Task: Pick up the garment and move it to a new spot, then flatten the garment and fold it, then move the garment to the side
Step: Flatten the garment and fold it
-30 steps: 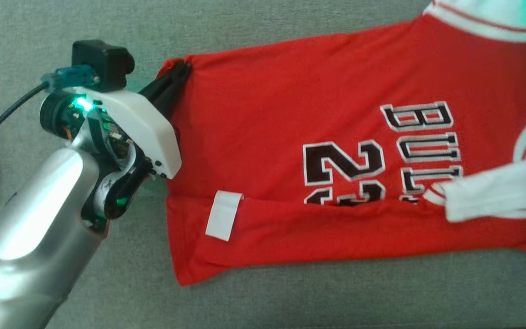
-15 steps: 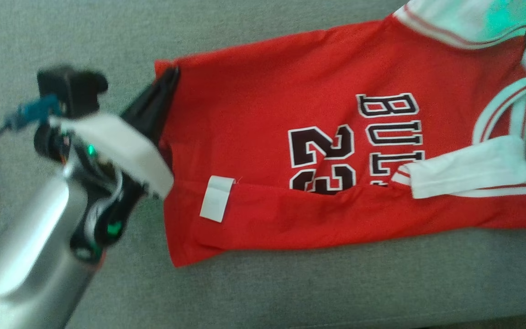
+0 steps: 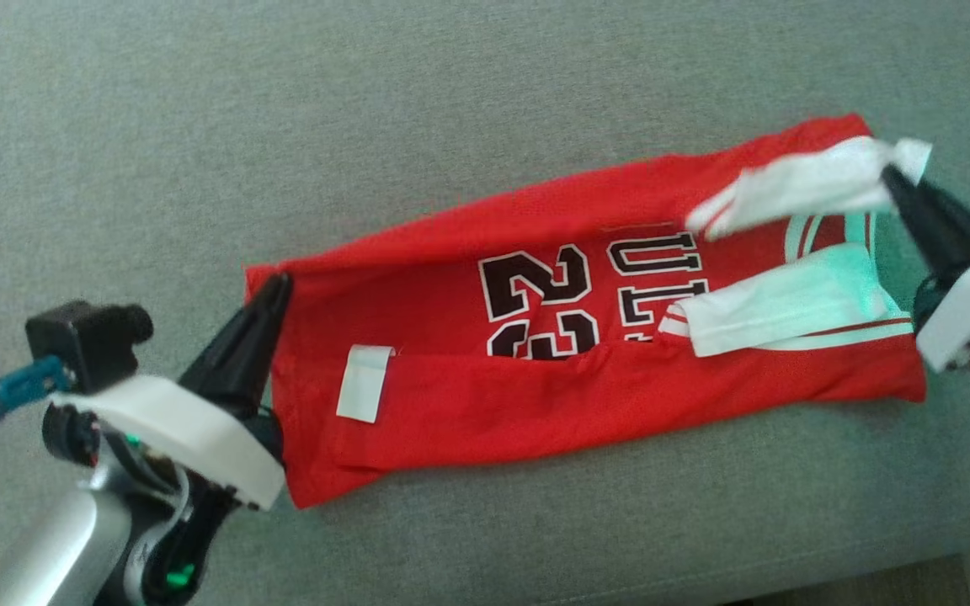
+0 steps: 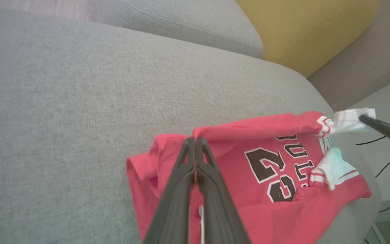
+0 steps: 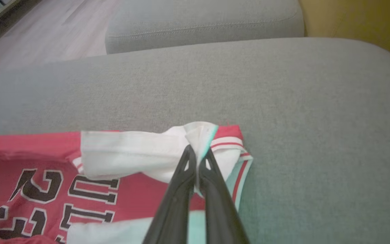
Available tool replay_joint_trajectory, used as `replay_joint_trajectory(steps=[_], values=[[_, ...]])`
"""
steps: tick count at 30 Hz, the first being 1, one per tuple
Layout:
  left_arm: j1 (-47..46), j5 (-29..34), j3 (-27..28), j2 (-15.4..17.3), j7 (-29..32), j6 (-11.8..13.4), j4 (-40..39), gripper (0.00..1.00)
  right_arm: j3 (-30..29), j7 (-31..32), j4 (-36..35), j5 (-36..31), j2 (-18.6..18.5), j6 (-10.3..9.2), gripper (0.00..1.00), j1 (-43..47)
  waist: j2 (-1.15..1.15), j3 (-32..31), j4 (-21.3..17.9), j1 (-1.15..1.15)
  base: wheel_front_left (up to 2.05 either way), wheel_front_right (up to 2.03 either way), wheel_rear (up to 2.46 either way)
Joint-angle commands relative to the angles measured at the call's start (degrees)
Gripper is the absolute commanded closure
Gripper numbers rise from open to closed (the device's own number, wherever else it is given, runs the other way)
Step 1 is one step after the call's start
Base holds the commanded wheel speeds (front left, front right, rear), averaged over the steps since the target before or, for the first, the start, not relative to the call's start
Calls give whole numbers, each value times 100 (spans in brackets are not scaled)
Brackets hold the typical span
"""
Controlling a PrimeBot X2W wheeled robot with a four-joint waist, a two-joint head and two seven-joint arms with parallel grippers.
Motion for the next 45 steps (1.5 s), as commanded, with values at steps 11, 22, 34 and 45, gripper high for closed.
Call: replay_joint_trajectory(steps=[11,22,34,45], values=[[357,-38,253,384,-5,86,-370,100,11,290,-438,-199,210,44,100,519,0,27,-76,1,0,0,0],[480,52,57,333,-30,74,-214,100,61,451,-395,-80,116,44,100,739,0,-68,-53,1,0,0,0],[675,274,-168,452,21,119,-74,0,226,695,-429,-115,-19,44,0,957,0,-132,-98,1,0,0,0],[876,970,633,42,-1830,871,242,0,-490,909,-567,24,137,44,0,587,0,-108,-87,1,0,0,0]])
